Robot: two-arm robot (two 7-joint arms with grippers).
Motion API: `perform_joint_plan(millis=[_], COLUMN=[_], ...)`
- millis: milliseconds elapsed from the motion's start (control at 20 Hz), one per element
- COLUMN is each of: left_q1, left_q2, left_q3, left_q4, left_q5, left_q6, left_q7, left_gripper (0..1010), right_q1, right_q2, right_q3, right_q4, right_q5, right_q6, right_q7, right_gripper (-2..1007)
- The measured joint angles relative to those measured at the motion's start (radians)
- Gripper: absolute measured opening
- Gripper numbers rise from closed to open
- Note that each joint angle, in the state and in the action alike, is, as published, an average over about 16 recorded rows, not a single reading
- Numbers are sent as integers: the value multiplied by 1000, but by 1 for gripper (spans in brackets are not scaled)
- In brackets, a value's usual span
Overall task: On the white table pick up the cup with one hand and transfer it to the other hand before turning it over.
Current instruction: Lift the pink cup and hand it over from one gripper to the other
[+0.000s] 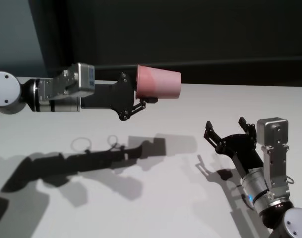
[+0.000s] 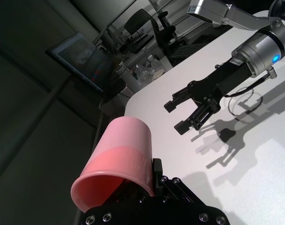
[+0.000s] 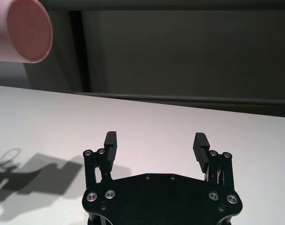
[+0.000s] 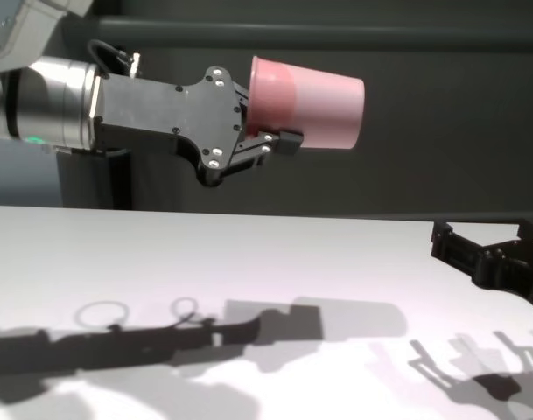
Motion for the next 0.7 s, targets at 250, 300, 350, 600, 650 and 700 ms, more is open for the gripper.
perform_joint_plan(millis=[250,300,350,600,650,700], left_q1=[0,0,-1,-3,-3,-3], left_q2=[-8,-10,-11,-16,-17,-18], left_q3=[-15,-17,-19,-30,-33,-35], left_q4=[7,8,9,11,11,10], left_q5=[-17,-20,-22,-33,-34,-36], left_q6=[-4,-7,-10,-35,-41,-47], left_q7=[-9,-11,-13,-18,-19,-20], left_gripper=[47,47,47,47,47,47], right_q1=[0,0,0,0,0,0], right_q2=[0,0,0,0,0,0], right_q3=[0,0,0,0,0,0], right_q4=[0,0,0,0,0,0], right_q5=[0,0,0,0,0,0], right_q6=[0,0,0,0,0,0], right_q7=[0,0,0,0,0,0], right_gripper=[1002,1002,1002,1002,1002,1002])
